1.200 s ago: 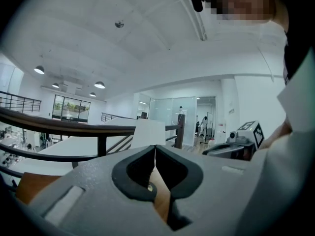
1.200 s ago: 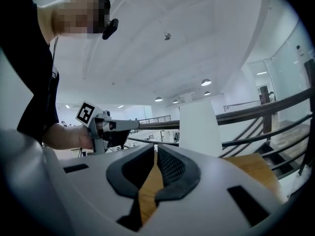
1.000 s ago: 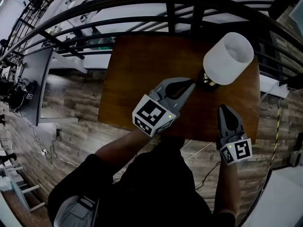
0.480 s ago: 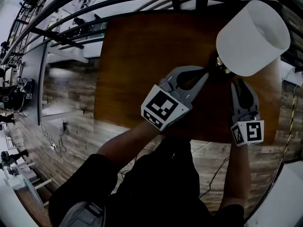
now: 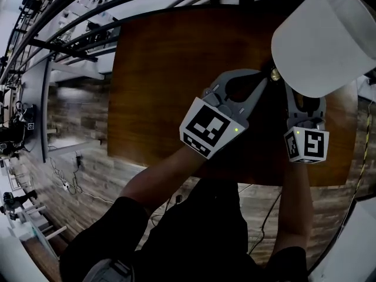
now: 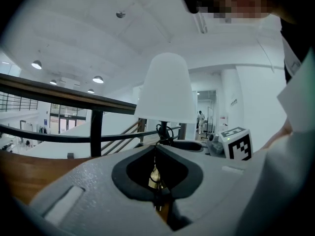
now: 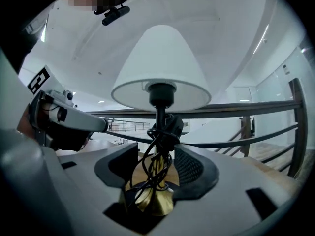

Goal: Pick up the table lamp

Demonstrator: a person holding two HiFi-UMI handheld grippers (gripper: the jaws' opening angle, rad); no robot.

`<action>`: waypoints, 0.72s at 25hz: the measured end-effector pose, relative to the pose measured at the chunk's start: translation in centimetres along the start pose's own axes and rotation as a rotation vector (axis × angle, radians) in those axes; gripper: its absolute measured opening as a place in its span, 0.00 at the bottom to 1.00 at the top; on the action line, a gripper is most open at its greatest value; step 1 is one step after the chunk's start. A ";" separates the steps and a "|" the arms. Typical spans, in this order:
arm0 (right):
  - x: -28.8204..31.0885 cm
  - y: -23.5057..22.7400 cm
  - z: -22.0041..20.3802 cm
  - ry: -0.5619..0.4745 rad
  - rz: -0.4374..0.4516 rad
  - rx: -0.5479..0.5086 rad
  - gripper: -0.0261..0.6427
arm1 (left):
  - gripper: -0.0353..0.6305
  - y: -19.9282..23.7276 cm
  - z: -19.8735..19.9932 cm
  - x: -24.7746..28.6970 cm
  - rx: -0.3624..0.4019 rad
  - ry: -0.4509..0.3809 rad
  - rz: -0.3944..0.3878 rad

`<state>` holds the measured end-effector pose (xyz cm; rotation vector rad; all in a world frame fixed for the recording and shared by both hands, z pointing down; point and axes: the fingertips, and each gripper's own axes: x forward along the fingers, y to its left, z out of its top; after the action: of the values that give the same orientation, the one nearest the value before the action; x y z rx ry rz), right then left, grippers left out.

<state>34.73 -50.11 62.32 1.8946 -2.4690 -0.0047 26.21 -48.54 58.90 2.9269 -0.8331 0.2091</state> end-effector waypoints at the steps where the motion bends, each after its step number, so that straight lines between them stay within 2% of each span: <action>1: 0.5 -0.2 -0.3 -0.002 -0.020 -0.004 0.38 | 0.07 0.5 -0.3 0.2 -0.011 -0.003 0.010; 5: 2.5 -0.4 -0.2 -0.013 -0.067 -0.009 0.40 | 0.07 2.1 -0.4 0.4 -0.053 -0.015 0.041; 13: 5.5 -0.9 1.1 -0.073 -0.086 0.014 0.40 | 0.07 3.2 -1.1 0.3 -0.051 -0.004 0.057; 16: 5.5 -1.8 1.1 -0.084 -0.112 0.026 0.31 | 0.07 2.9 -1.8 0.2 -0.043 0.009 0.057; 18: 5.5 -2.1 1.1 -0.089 -0.128 0.029 0.30 | 0.07 2.9 -2.4 0.0 -0.037 0.023 0.060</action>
<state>35.27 -56.00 61.30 2.1060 -2.4096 -0.0569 24.41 -50.71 61.45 2.8629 -0.9116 0.2284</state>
